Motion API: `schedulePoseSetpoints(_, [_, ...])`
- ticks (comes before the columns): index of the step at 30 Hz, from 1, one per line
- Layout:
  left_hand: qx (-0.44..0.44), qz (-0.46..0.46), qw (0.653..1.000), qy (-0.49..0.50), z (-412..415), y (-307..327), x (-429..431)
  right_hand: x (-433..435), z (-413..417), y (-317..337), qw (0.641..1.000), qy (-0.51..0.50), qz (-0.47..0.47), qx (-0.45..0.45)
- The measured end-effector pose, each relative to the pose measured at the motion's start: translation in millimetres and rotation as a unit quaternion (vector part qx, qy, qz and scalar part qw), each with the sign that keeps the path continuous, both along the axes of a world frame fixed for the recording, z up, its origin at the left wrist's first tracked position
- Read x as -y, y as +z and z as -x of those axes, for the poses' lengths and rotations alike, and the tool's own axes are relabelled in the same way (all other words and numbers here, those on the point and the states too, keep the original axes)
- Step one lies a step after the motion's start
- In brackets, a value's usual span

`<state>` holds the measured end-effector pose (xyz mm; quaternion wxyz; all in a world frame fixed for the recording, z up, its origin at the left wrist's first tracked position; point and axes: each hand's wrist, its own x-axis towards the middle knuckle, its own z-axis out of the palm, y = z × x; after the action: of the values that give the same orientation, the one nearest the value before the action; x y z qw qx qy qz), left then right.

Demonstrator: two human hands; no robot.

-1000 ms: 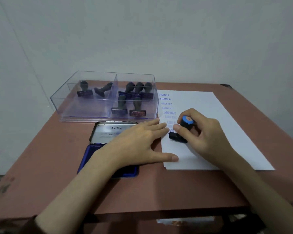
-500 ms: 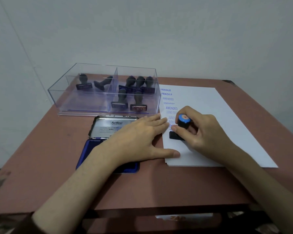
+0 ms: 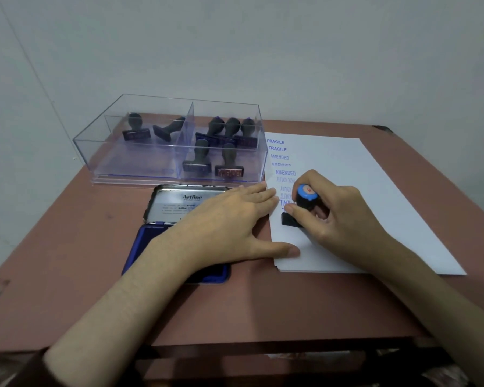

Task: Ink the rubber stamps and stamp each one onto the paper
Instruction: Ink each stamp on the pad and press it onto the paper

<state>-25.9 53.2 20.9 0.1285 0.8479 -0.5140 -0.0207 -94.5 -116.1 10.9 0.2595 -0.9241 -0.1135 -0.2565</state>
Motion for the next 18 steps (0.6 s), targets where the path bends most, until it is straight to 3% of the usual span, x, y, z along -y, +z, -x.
schedulePoseSetpoints(8, [-0.003, -0.012, 1.0, 0.006, 0.2, 0.6, -0.1, 0.7, -0.4, 1.6, 1.0, -0.003, 0.005, -0.003])
schedulePoseSetpoints(15, [0.007, -0.02, 1.0, 0.01, 0.7, 1.7, 0.3, 1.3, 0.5, 2.3, 0.998, 0.007, -0.057, -0.032])
schedulePoseSetpoints(18, [0.005, -0.011, 1.0, 0.011, 0.6, 1.7, 0.3, 3.3, -0.5, 2.1, 0.99, 0.004, -0.128, -0.058])
